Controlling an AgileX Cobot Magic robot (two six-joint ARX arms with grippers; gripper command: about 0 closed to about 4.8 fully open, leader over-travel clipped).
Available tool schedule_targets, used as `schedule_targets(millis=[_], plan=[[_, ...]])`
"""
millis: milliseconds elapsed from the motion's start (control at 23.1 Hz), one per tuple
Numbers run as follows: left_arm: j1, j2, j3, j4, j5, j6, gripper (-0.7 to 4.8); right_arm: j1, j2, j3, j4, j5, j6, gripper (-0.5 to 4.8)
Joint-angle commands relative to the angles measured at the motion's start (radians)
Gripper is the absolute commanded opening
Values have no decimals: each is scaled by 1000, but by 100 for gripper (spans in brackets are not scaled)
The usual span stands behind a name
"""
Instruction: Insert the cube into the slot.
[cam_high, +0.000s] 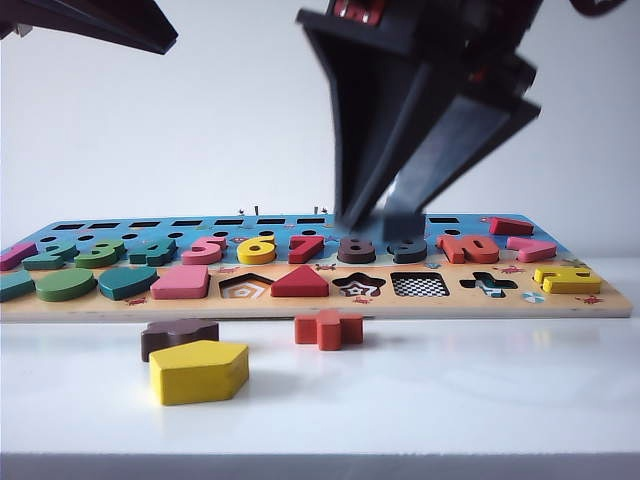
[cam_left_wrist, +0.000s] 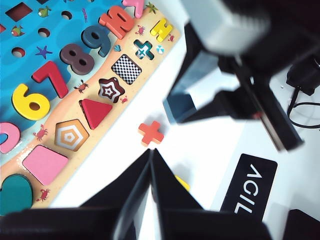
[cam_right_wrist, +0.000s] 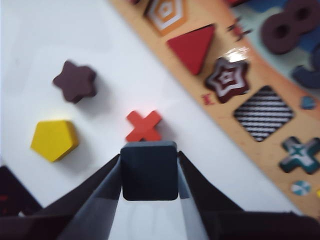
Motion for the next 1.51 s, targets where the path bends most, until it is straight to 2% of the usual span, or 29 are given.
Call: schedule_targets(millis=[43, 130, 216, 562, 865, 1513], plan=[[0, -1, 2, 16, 5, 8, 17, -20, -33, 27, 1, 112, 104, 46], [0, -1, 2, 16, 5, 8, 17, -43, -63, 33, 2, 179, 216, 30], [0, -1, 3, 21, 6, 7, 17, -56, -75, 33, 2, 187, 272, 30], [0, -1, 2, 124, 6, 7, 17, -134, -71, 33, 32, 157, 547, 30], [0, -1, 2, 149, 6, 7, 17, -135, -12, 33, 77, 161, 646, 18], [0, -1, 2, 149, 5, 8, 17, -141, 134, 31, 122, 221, 722, 17]])
